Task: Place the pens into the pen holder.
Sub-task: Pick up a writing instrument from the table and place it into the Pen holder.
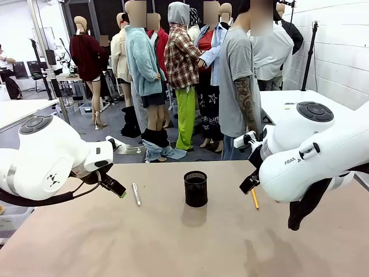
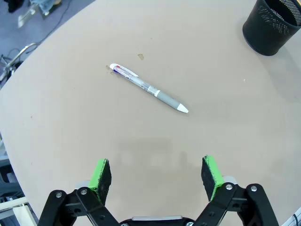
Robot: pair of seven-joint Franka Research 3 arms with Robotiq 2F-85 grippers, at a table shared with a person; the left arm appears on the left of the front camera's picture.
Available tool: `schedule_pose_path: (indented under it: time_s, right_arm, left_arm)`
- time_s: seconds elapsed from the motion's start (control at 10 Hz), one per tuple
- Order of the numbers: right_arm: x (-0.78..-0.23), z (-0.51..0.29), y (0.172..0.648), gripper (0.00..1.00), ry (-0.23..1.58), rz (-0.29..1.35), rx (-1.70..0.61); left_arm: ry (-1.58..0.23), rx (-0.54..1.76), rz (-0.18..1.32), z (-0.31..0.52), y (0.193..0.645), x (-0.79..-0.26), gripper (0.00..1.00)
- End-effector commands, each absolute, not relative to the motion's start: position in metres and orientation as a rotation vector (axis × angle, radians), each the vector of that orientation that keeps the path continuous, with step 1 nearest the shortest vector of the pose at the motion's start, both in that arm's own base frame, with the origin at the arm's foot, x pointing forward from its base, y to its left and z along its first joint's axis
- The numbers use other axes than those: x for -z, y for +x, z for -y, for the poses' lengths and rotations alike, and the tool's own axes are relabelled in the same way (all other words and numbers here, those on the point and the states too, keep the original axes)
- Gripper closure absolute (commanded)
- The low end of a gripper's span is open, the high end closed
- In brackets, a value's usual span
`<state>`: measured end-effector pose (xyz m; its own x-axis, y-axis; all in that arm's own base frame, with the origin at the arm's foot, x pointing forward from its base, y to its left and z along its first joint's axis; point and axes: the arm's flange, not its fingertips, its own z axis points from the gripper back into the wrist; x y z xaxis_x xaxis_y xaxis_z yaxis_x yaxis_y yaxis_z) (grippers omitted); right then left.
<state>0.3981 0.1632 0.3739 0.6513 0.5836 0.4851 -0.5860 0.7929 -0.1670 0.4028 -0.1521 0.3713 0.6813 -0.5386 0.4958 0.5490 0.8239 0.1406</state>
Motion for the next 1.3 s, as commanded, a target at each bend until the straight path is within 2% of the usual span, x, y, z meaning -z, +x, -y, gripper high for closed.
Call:
schedule_pose_path:
  time_s: [0.0, 0.5, 1.2]
  right_arm:
    - [-0.388, -0.159, 0.420, 0.00, -0.071, 0.474, -0.634]
    - [-0.381, -0.145, 0.476, 0.00, -0.175, 0.307, -0.515]
    - [-0.329, -0.105, 0.514, 0.00, -0.132, 0.142, -0.272]
  left_arm:
    - [-0.021, 0.607, 0.550, 0.151, 0.403, -0.371, 0.00]
    - [-0.021, 0.607, 0.550, 0.151, 0.403, -0.371, 0.00]
    - [-0.021, 0.607, 0.550, 0.151, 0.403, -0.371, 0.00]
